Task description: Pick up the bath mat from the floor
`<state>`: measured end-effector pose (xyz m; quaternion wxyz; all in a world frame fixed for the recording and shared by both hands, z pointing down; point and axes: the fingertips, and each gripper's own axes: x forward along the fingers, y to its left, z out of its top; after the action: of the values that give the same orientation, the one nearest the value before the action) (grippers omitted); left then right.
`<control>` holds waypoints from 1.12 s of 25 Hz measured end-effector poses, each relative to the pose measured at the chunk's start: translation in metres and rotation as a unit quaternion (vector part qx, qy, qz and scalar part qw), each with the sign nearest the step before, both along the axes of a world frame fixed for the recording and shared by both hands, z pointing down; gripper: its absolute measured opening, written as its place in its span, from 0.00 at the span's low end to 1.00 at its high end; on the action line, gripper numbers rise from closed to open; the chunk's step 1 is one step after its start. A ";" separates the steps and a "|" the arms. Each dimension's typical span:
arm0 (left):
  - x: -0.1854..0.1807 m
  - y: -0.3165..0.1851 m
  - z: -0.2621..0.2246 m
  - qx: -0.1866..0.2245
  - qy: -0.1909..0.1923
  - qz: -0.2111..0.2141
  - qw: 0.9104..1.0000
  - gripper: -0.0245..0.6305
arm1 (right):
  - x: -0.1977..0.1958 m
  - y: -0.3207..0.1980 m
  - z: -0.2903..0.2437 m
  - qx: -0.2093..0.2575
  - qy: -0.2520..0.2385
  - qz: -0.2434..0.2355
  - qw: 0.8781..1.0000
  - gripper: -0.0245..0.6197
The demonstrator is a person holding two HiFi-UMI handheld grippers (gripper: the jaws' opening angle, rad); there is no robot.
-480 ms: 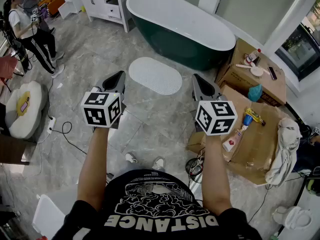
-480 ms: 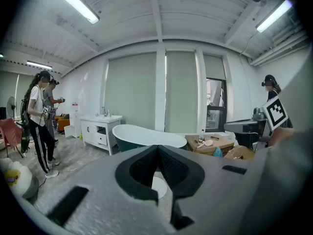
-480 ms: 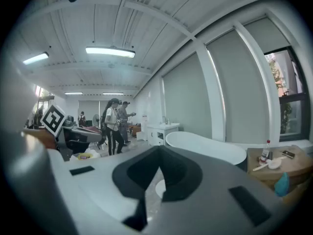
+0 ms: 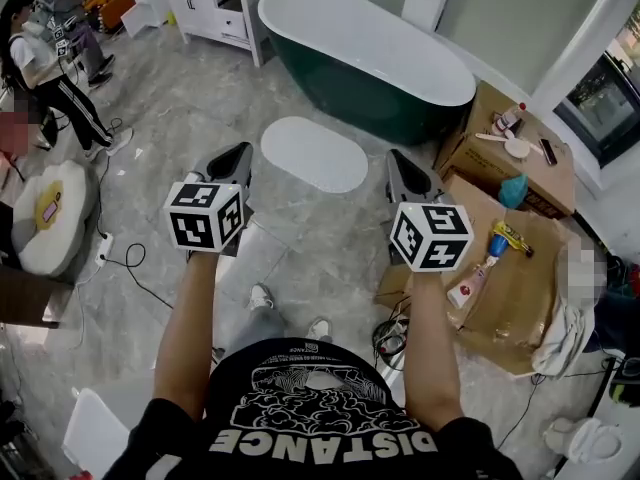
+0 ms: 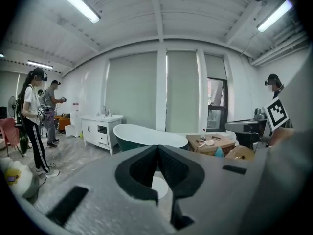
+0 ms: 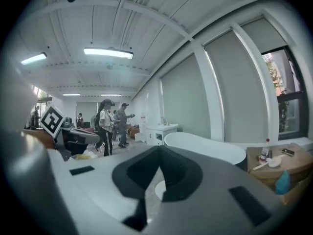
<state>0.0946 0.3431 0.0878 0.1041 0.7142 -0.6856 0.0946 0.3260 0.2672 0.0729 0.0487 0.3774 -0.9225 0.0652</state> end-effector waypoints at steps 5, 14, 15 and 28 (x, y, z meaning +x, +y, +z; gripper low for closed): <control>-0.017 -0.014 -0.003 0.006 -0.004 -0.002 1.000 0.07 | -0.010 -0.013 0.003 -0.002 0.003 0.004 1.000 0.07; -0.083 -0.058 0.005 0.002 0.001 0.012 1.000 0.15 | -0.062 -0.049 0.014 -0.011 0.012 0.026 1.000 0.11; -0.091 -0.066 0.006 0.000 0.003 0.018 1.000 0.15 | -0.069 -0.054 0.014 -0.013 0.014 0.031 0.999 0.12; -0.197 -0.162 0.011 -0.009 0.021 0.107 0.994 0.29 | -0.161 -0.101 0.021 -0.034 0.024 0.125 0.991 0.22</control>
<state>-0.1022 0.1813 0.0986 0.1144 0.7844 -0.6020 0.0965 0.1646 0.1659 0.0935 0.0747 0.4895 -0.8638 0.0929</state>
